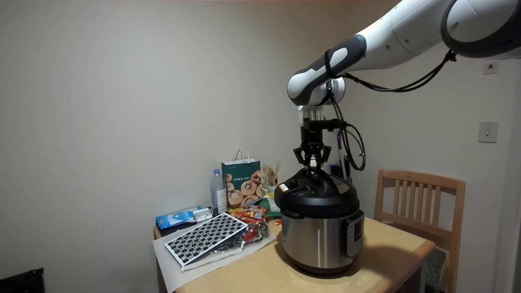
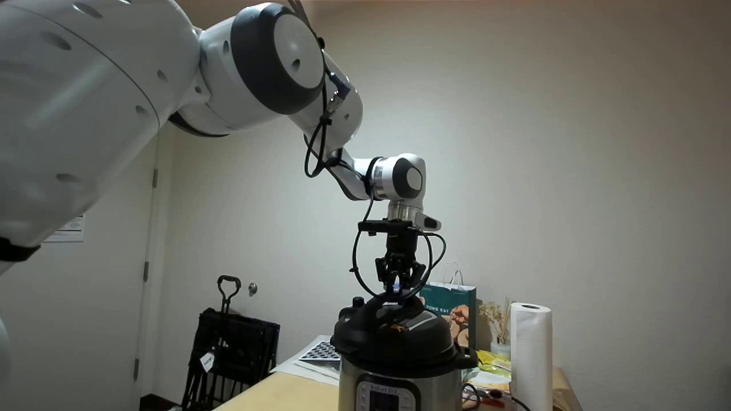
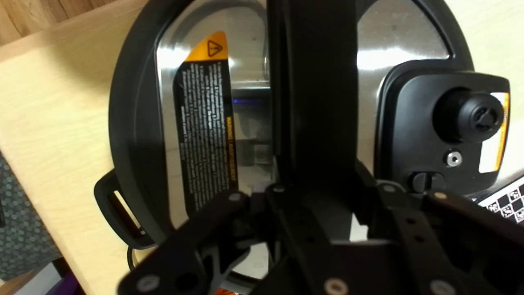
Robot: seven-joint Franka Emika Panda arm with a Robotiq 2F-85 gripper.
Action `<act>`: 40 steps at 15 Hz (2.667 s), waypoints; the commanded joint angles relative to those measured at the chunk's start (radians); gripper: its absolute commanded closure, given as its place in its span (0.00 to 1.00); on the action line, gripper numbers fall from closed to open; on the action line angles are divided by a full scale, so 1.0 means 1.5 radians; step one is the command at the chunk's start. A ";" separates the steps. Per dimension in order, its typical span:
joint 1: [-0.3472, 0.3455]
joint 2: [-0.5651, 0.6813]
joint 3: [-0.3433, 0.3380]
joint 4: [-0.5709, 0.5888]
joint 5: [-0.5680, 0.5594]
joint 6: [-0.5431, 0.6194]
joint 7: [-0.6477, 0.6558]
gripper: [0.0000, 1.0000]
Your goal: Take the lid off of the rice cooker
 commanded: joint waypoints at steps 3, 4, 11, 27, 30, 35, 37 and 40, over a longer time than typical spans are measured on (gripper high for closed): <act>-0.017 -0.025 0.013 -0.019 0.034 -0.004 -0.010 0.89; -0.018 -0.029 0.013 -0.020 0.036 -0.003 -0.009 0.89; -0.016 -0.037 0.012 -0.023 0.039 -0.002 -0.005 0.89; -0.008 0.000 0.017 -0.003 0.025 0.001 -0.008 0.08; -0.009 0.003 0.024 0.000 0.031 -0.001 -0.013 0.09; -0.018 0.008 0.031 0.004 0.046 -0.010 -0.023 0.48; -0.025 0.009 0.032 0.002 0.052 -0.007 -0.024 0.62; -0.041 0.013 0.035 0.001 0.079 0.003 -0.035 0.81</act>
